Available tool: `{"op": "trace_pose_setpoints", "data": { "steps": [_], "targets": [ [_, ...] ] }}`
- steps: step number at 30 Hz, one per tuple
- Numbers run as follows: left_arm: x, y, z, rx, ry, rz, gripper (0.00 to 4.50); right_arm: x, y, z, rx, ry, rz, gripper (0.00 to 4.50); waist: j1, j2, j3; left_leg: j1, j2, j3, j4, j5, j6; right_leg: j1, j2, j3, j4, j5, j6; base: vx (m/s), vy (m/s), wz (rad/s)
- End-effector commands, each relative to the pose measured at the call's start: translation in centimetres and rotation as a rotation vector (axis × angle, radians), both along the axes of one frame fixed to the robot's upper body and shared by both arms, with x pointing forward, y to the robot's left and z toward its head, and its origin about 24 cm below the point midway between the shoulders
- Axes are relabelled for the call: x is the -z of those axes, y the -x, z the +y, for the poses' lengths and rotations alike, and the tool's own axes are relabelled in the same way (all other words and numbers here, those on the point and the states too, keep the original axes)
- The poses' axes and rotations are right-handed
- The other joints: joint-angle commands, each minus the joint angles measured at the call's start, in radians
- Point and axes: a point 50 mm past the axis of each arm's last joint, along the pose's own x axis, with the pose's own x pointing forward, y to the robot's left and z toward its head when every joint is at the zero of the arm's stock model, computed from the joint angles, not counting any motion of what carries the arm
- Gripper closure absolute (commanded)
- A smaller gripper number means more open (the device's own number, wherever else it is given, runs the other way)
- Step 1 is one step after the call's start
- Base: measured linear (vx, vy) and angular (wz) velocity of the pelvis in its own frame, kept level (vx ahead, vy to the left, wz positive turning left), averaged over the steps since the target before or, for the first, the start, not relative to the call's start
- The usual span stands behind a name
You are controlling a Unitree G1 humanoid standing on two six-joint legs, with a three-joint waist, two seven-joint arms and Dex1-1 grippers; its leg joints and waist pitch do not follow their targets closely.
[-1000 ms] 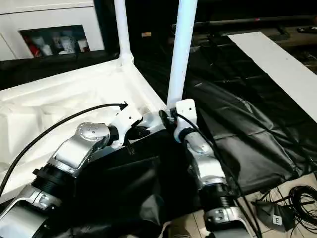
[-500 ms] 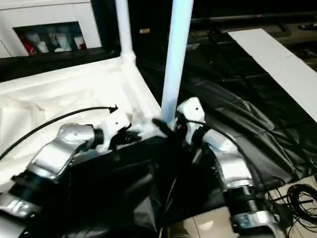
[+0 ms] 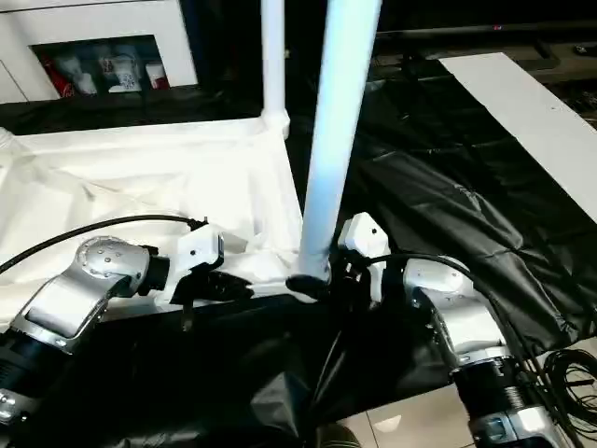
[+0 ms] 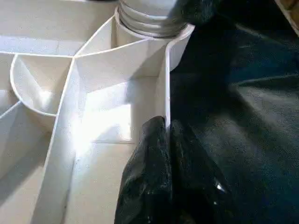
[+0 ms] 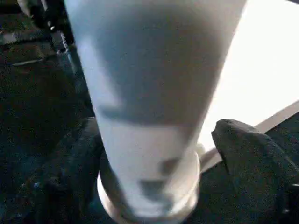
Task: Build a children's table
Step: Rotate leg to tighten
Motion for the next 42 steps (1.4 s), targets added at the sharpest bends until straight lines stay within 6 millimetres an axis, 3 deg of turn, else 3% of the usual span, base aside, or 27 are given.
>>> {"op": "trace_pose_setpoints", "data": {
  "steps": [1,10,20,27,31,33,36,38,41,42],
  "targets": [
    [0.7,0.7,-0.1,0.044,-0.007,0.051,4.5,-0.2,0.2,0.2,-0.031,0.006,-0.006,0.93,0.003,-0.007,-0.059,0.004,0.031,0.001,-0.05,-0.025,0.145,0.067,-0.064,0.046,-0.049,0.012,-0.297,0.0,0.0,0.0],
    [0.8,1.0,0.2,0.047,-0.013,0.061,4.5,0.4,0.6,0.3,-0.06,0.032,0.01,1.7,0.004,-0.008,-0.057,0.001,0.031,0.0,-0.048,0.002,0.163,0.068,-0.064,0.044,-0.046,0.052,-0.302,0.0,0.0,0.0],
    [1.1,0.8,-0.2,0.025,0.003,0.068,4.5,0.7,-0.1,0.9,0.032,-0.062,0.005,1.86,0.001,-0.01,-0.058,0.002,0.031,0.002,-0.048,-0.012,0.153,0.065,-0.066,0.045,-0.047,0.015,-0.299,0.0,0.0,0.0],
    [2.4,-1.0,-2.1,-0.195,0.012,0.031,4.5,2.3,-2.6,1.8,0.455,-0.14,0.011,1.87,-0.008,-0.013,-0.048,0.003,0.025,-0.001,-0.057,-0.115,0.051,0.06,-0.065,0.046,-0.07,-0.209,-0.241,0.0,0.0,0.0],
    [3.3,-2.0,-3.6,-0.337,0.012,0.047,4.5,2.9,-3.7,3.6,0.669,-0.152,0.031,1.87,-0.012,-0.01,-0.043,0.007,0.021,-0.003,-0.062,-0.156,0.023,0.054,-0.064,0.049,-0.081,-0.313,-0.198,0.0,0.0,0.0],
    [3.7,-2.6,-4.4,-0.402,-0.01,0.031,4.5,3.2,-4.0,4.9,0.745,-0.133,0.035,1.87,-0.011,-0.011,-0.042,0.011,0.02,-0.003,-0.064,-0.17,0.024,0.049,-0.065,0.049,-0.089,-0.348,-0.182,0.0,0.0,0.0],
    [4.0,-3.1,-5.0,-0.432,-0.05,-0.004,4.5,3.0,-4.0,6.8,0.746,-0.139,0.014,1.87,-0.01,-0.013,-0.044,0.006,0.02,-0.005,-0.065,-0.159,0.026,0.051,-0.063,0.049,-0.086,-0.319,-0.167,0.0,0.0,0.0],
    [3.9,-3.2,-5.1,-0.418,-0.058,-0.018,4.5,2.6,-4.0,7.2,0.717,-0.175,-0.002,1.87,-0.005,-0.004,-0.042,0.008,0.021,-0.005,-0.067,-0.18,0.034,0.049,-0.065,0.05,-0.088,-0.322,-0.162,0.0,0.0,0.0],
    [3.5,-2.9,-5.3,-0.348,-0.055,-0.032,4.5,1.3,-3.5,7.2,0.652,-0.304,-0.008,1.87,-0.002,-0.006,-0.042,0.01,0.023,-0.004,-0.069,-0.2,0.043,0.047,-0.064,0.051,-0.091,-0.32,-0.158,0.0,0.0,0.0],
    [3.4,-2.7,-5.2,-0.328,-0.053,-0.032,4.5,1.0,-3.5,7.0,0.643,-0.324,-0.018,1.52,-0.002,-0.006,-0.045,0.009,0.024,-0.004,-0.068,-0.189,0.045,0.049,-0.065,0.051,-0.088,-0.304,-0.161,0.0,0.0,0.0]
  ]
}}
